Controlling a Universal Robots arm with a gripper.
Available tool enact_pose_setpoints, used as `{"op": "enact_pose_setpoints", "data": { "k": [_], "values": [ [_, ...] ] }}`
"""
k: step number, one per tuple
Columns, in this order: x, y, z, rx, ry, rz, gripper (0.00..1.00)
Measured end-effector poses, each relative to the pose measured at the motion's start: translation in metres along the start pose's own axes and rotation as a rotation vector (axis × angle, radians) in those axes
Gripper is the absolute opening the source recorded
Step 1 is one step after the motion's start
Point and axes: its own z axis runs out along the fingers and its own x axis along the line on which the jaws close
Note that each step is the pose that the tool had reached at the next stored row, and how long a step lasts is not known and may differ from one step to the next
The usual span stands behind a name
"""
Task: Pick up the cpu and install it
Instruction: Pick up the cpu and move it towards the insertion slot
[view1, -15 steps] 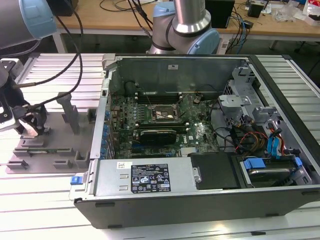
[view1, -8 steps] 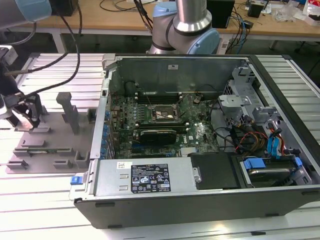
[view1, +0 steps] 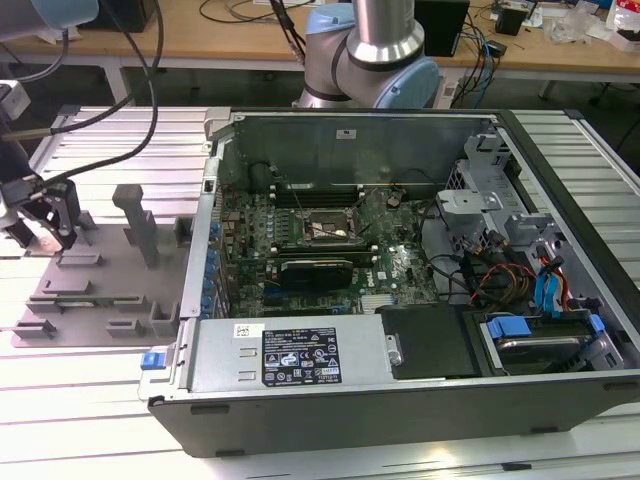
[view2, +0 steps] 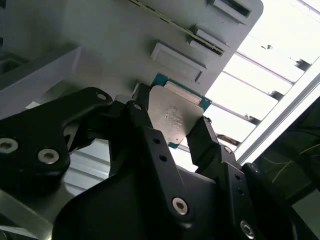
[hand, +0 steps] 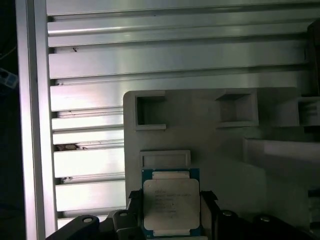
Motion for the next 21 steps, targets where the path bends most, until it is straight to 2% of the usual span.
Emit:
{"op": "enact_pose_setpoints", "data": {
  "k": [2,4,7,10,17,18,19,21],
  "values": [
    [-0.0002,0.0003,-0.0061,0.0000,-0.0001,0.000,0.55],
    [-0.0004,0.0008,-0.0160,-0.0001,-0.0001,0.000,0.55],
    [-0.0006,0.0011,-0.0240,0.0000,0.0000,0.000,0.55],
    [-0.0010,0.0019,-0.0385,-0.0001,0.0000,0.000,0.55],
    [-0.0016,0.0029,-0.0573,-0.0001,-0.0001,0.000,0.55],
    [-0.0017,0.0033,-0.0625,-0.0001,-0.0001,0.000,0.55],
    [-0.0020,0.0042,-0.0721,0.0000,0.0000,0.000,0.55],
    [-0.0023,0.0048,-0.0794,0.0000,-0.0001,0.000,0.55]
  ]
}}
